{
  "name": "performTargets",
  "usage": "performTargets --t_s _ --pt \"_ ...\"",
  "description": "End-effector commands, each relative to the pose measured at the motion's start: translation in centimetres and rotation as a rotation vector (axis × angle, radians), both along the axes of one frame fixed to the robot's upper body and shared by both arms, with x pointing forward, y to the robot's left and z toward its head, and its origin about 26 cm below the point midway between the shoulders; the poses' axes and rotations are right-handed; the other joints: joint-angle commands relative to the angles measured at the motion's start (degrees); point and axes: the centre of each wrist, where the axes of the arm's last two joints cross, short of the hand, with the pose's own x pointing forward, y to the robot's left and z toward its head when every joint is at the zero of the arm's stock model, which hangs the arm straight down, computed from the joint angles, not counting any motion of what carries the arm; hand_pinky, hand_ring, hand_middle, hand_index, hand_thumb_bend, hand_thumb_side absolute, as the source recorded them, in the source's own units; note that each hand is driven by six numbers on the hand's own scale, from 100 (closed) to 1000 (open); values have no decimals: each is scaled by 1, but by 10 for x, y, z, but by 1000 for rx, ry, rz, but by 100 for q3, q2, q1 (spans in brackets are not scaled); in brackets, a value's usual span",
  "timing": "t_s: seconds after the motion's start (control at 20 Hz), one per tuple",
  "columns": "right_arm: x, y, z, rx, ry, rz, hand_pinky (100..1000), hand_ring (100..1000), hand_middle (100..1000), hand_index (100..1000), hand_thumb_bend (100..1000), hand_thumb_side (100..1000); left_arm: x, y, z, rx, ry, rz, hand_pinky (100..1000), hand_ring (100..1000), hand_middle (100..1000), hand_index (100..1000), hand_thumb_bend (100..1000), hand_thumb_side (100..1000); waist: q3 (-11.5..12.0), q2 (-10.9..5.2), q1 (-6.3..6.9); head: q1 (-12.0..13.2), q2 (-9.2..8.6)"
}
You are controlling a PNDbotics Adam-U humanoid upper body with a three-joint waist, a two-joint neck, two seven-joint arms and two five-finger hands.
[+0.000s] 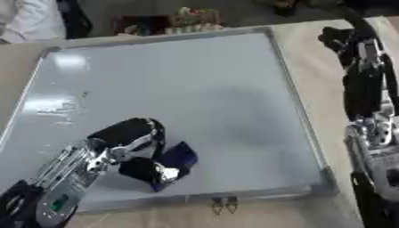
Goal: Wipe the whiteboard clean with a brush.
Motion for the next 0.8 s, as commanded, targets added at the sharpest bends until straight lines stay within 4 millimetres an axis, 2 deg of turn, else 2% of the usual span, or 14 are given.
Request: performTargets --t_s 0.05,0.3,0.7,0.8 --pt "-1 -1 6 -16 -16 0 874 861 606 936 104 1000 -2 0 8 5 0 -18 790 762 560 444 505 770 -2 -88 -23 23 -8" --pt "-1 -2 6 -14 -17 1 875 861 606 936 102 1000 -5 -3 8 11 20 -29 768 751 554 421 488 733 -8 -89 -21 20 -3" --pt "-2 -2 6 -13 -18 0 875 858 605 936 100 1000 -4 -3 3 22 44 -12 724 732 564 402 388 660 -9 -87 -15 21 12" --pt "-2 -2 6 -12 -20 0 875 857 605 936 100 1000 -4 -3 3 23 44 -12 716 722 546 400 337 625 -11 -87 -15 22 10"
